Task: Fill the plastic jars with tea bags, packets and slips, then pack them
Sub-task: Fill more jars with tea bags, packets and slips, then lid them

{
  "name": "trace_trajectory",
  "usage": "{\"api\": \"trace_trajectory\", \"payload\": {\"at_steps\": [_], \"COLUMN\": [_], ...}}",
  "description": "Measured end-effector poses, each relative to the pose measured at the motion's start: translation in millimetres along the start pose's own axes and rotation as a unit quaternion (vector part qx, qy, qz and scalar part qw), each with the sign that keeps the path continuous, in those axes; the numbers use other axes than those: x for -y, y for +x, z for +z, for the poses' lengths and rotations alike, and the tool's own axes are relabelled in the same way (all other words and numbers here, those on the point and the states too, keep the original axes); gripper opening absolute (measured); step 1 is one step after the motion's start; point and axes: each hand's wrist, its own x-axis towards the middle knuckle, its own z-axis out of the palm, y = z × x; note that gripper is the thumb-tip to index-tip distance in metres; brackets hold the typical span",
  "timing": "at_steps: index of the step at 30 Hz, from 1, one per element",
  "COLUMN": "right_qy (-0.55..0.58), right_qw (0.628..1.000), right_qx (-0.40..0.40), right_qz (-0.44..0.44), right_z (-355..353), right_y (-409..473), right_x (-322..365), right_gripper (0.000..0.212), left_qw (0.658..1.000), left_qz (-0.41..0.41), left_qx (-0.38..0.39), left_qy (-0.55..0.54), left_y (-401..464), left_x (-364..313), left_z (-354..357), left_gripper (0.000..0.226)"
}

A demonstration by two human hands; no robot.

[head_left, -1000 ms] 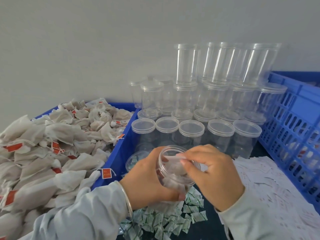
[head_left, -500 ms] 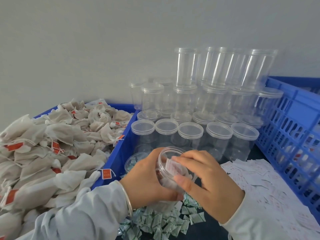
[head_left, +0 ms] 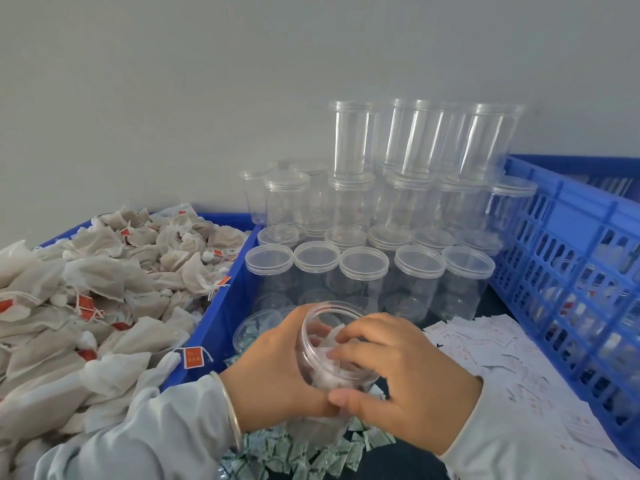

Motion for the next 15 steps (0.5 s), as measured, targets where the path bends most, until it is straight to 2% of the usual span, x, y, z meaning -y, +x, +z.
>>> {"api": "trace_trajectory", "payload": {"at_steps": [2,4,7,9,15], "right_qy": [0.026,0.039,0.056,0.039,-0.007], "right_qw": [0.999,0.998,0.998,0.998,0.996], "right_qx": [-0.023,-0.042,-0.028,-0.017,-0.06], "right_qz": [0.008,0.0,-0.022,-0.046,-0.065], "right_z": [-3,-7,-13,-17,-37], "right_y": [-2,-4,-4,-4,-6], "right_x": [-1,-2,-3,-3,-3], "right_gripper": [0.05,0.04,0.025,0.025,0.024], "left_qw": [1.0,1.0,1.0,0.999,0.993], "left_qz": [0.005,0.007,0.009,0.009,0.017], "left_qx": [-0.007,-0.006,-0.003,0.002,0.015], "left_qy": [-0.008,-0.017,-0.029,-0.035,-0.119], "left_y": [0,0,-1,-1,-3], "left_x": [-1,-2,-2,-3,-5], "left_z": [-2,-3,-3,-3,-4], "left_gripper": [0.084,0.085,0.084,0.086,0.099]}}
